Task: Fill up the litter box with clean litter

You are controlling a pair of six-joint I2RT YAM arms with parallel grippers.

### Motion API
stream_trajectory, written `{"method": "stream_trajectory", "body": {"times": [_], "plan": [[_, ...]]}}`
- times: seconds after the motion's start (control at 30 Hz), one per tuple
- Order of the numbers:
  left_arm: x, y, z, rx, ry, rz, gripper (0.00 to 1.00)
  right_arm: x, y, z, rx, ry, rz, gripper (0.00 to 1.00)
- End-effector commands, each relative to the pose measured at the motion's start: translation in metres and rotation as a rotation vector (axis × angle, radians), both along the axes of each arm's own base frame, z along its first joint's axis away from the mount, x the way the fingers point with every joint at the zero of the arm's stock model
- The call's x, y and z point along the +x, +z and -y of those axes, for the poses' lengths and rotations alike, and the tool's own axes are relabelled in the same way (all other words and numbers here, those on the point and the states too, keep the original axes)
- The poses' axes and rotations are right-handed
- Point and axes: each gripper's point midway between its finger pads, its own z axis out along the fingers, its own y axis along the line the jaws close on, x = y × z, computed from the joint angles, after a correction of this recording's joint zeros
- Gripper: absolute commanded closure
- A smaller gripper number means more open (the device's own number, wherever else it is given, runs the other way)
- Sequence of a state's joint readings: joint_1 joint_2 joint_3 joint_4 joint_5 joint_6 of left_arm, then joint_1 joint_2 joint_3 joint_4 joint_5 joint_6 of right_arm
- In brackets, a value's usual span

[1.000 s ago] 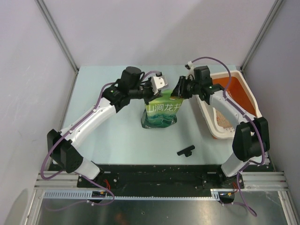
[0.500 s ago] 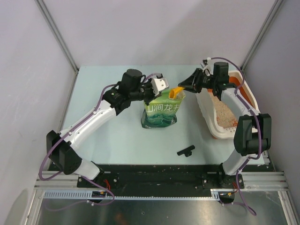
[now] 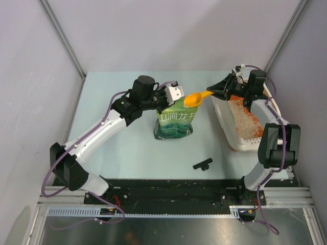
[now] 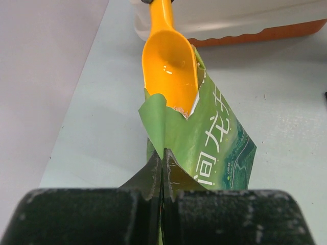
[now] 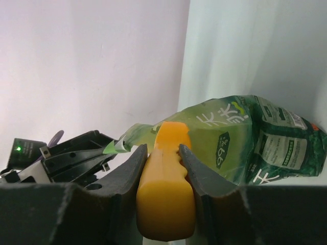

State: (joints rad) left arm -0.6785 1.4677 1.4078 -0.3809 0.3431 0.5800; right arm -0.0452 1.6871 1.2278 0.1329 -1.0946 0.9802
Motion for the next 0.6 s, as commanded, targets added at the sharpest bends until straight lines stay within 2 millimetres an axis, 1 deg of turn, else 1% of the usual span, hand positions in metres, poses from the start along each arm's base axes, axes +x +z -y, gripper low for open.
{"method": "stream_trajectory", "body": {"times": [0.0, 0.07, 0.17, 0.23, 0.27, 0.33, 0.4, 0.5, 0.57], "plan": [[0.001, 0.027, -0.001, -0.024, -0.005, 0.079, 1.0, -0.002, 0.032, 0.019, 0.018, -0.04, 0.075, 1.0], [0.001, 0.029, 0.0, -0.029, -0.003, 0.079, 1.0, -0.003, 0.036, 0.022, 0.007, -0.061, 0.082, 1.0], [0.001, 0.032, 0.001, -0.038, -0.004, 0.077, 1.0, -0.012, 0.027, 0.017, -0.044, -0.039, 0.1, 1.0], [0.003, 0.033, 0.002, -0.032, -0.002, 0.087, 1.0, -0.018, 0.021, 0.015, -0.021, -0.027, 0.072, 1.0], [0.003, 0.034, 0.001, -0.028, 0.0, 0.092, 1.0, -0.015, 0.028, 0.017, -0.001, -0.029, 0.11, 1.0], [0.005, 0.035, 0.002, -0.017, 0.008, 0.108, 1.0, -0.012, 0.036, 0.023, 0.021, -0.053, 0.109, 1.0], [0.003, 0.036, 0.002, -0.014, 0.004, 0.115, 1.0, -0.011, 0.041, 0.027, 0.025, -0.062, 0.121, 1.0], [0.001, 0.038, 0.003, -0.022, -0.001, 0.11, 1.0, -0.015, 0.038, 0.029, 0.013, -0.067, 0.102, 1.0], [0.0, 0.04, 0.004, -0.032, -0.002, 0.105, 1.0, -0.019, 0.031, 0.029, -0.006, -0.061, 0.084, 1.0]]}}
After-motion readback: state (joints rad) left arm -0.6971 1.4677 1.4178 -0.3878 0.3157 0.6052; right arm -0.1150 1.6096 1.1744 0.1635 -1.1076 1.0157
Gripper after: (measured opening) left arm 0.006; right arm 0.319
